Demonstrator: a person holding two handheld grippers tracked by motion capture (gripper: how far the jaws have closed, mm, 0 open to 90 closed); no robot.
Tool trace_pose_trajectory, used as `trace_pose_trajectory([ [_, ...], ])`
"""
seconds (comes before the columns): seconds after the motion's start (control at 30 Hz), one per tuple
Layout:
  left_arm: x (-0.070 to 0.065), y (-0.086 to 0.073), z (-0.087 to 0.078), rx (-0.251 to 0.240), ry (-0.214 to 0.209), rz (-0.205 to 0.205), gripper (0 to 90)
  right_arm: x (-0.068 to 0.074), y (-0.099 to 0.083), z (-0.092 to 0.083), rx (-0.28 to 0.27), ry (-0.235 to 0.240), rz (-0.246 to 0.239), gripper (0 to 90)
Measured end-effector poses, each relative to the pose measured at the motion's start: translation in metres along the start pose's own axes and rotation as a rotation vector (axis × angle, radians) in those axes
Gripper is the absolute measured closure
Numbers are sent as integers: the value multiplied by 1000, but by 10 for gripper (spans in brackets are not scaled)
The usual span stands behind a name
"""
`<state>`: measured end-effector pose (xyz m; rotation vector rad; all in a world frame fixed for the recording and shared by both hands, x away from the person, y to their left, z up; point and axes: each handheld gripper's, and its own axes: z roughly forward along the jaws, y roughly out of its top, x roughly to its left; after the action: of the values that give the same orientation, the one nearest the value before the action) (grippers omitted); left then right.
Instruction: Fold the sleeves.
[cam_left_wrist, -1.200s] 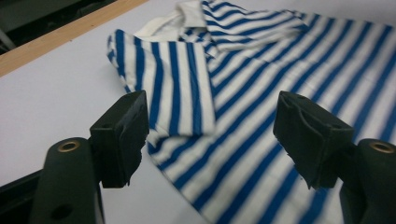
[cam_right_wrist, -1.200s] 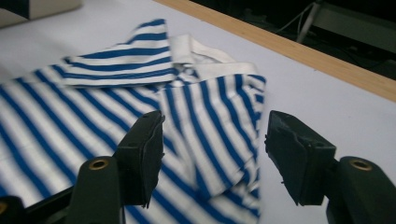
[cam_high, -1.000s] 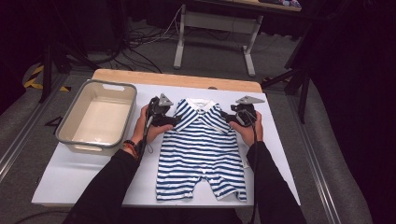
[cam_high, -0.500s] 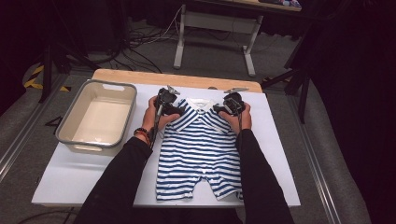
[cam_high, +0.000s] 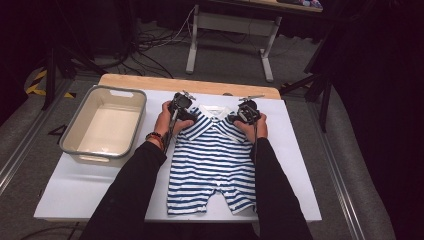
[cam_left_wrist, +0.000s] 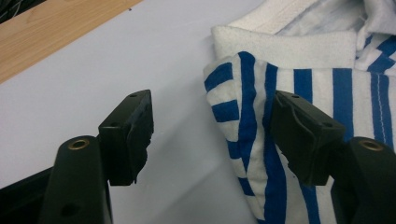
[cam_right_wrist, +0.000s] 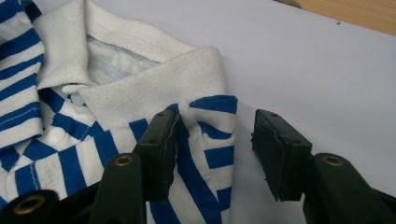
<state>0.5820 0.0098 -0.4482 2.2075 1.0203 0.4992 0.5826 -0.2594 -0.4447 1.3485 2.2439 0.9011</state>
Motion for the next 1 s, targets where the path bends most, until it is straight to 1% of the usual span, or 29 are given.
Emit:
trace_pose_trajectory([
  [0.03, 0, 0, 0, 0, 0, 0, 329, 0, 0, 0, 0, 1, -2, 522],
  [0.07, -1, 0, 2, 10, -4, -1, 329, 0, 0, 0, 0, 1, -2, 522],
  [0.1, -1, -1, 4, 15, -19, -5, 348, 1, 0, 1, -5, 13, -4, 571],
  [0.13, -1, -1, 4, 15, -19, -5, 353, 1, 0, 1, -7, 15, -2, 596],
  [0.17, 0, -1, 4, 13, -28, -19, 353, 1, 0, 1, -7, 15, -2, 596],
  [0.2, 2, -2, 5, 10, -62, -47, 402, 2, 1, 1, -5, 28, 1, 638],
  [0.23, 3, -3, 5, 9, -83, -56, 432, 1, 1, 1, -7, 31, 0, 659],
  [0.27, 3, -3, 5, 9, -83, -56, 469, 1, 1, 1, -7, 31, 0, 659],
  [0.3, 4, -3, 4, 8, -101, -76, 469, 0, 1, 1, -4, 37, 5, 700],
  [0.33, 5, -3, 4, 11, -107, -74, 489, 0, 1, 1, -2, 43, 5, 745],
  [0.37, 5, -3, 3, 15, -113, -67, 538, 0, 1, 0, 1, 50, 9, 783],
  [0.4, 5, -2, 3, 16, -125, -63, 617, 0, 0, 0, 2, 57, 14, 805],
  [0.43, 4, -2, 2, 23, -135, -58, 659, 0, 0, 0, 2, 60, 15, 816],
  [0.47, 3, -1, 2, 23, -143, -43, 716, 1, 0, 0, 2, 58, 15, 822],
  [0.5, 1, 0, 2, 28, -140, -25, 784, 1, 1, 0, 3, 57, 16, 830],
  [0.57, -3, 2, 1, 36, -121, 5, 836, 3, 1, -1, 7, 50, 5, 838],
  [0.63, -5, 3, -1, 37, -110, 17, 855, 3, 1, -3, -5, 45, 2, 841],
  [0.7, -6, 5, -4, 18, -105, 21, 858, 3, 1, -7, -21, 46, -1, 843],
  [0.73, -6, 5, -4, 18, -105, 21, 858, 3, 1, -7, -21, 46, -1, 843],
  [0.77, -7, 6, -9, -2, -95, 28, 859, 3, 1, -12, -44, 50, 1, 844],
  [0.8, -7, 7, -12, -12, -97, 32, 859, 4, 1, -14, -53, 52, -4, 845],
  [0.87, -10, 8, -19, -39, -98, 36, 859, 4, 1, -19, -90, 61, -1, 845],
  [0.93, -14, 9, -26, -52, -89, 64, 860, 5, 0, -26, -119, 77, 2, 845],
  [0.97, -14, 9, -26, -52, -89, 64, 860, 5, 0, -26, -119, 77, 2, 845],
  [1.0, -16, 9, -29, -66, -86, 77, 860, 8, -2, -34, -143, 74, -22, 846],
])
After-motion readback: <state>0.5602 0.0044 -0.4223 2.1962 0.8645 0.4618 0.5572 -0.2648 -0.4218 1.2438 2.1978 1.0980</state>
